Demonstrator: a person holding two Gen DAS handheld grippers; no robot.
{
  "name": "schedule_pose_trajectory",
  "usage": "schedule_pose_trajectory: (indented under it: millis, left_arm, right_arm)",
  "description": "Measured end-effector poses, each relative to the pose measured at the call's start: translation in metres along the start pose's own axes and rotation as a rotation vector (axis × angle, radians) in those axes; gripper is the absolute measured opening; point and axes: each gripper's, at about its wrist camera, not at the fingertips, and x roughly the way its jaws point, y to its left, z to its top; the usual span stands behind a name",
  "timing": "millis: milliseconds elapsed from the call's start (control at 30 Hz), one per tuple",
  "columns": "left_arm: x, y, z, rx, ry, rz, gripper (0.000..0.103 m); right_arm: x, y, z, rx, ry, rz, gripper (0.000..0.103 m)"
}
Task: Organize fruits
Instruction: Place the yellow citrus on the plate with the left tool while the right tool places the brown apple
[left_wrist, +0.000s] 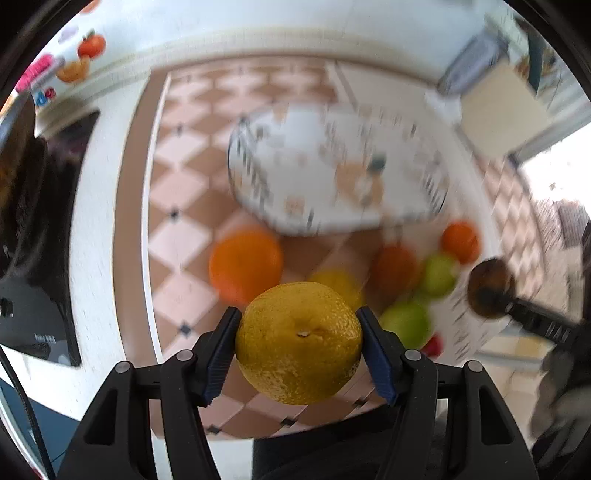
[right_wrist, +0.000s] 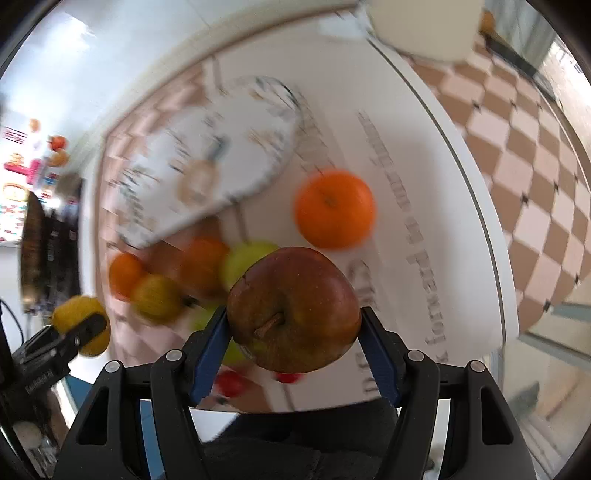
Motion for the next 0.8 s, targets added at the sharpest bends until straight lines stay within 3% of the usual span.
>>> schedule_pose_trajectory:
  millis: [100, 200, 400, 533, 800]
  left_arm:
    - [-0.011, -0.004, 0.043, -0.032, -0.039, -0.021, 0.061]
    - [0.003, -0.009, 0.085, -0.079, -0.05, -0.032, 0.061]
    - [0.058, 0.002, 0.149, -0.211, 0.04, -0.061, 0.061]
    - [0.096, 0.011, 0.17, -0.316, 0.11, -0.122, 0.061]
    - [0.133, 0.006, 0.181, -0.377, 0.17, -0.152, 0.061]
  right_arm:
    - [-0.007, 0.022, 0.026, -0.05, -0.031, 0.031, 0.071]
    - [0.008, 0.046, 0.065, -0.093, -0.043, 0.04, 0.071]
    - [0.055, 0.086, 0.126, -0.225, -0.021, 0.016, 0.071]
    - [0.086, 0.096, 0.155, -0.278, 0.013, -0.001, 0.071]
    - [0.113, 0.096, 0.176, -0.339, 0.051, -0.011, 0.071]
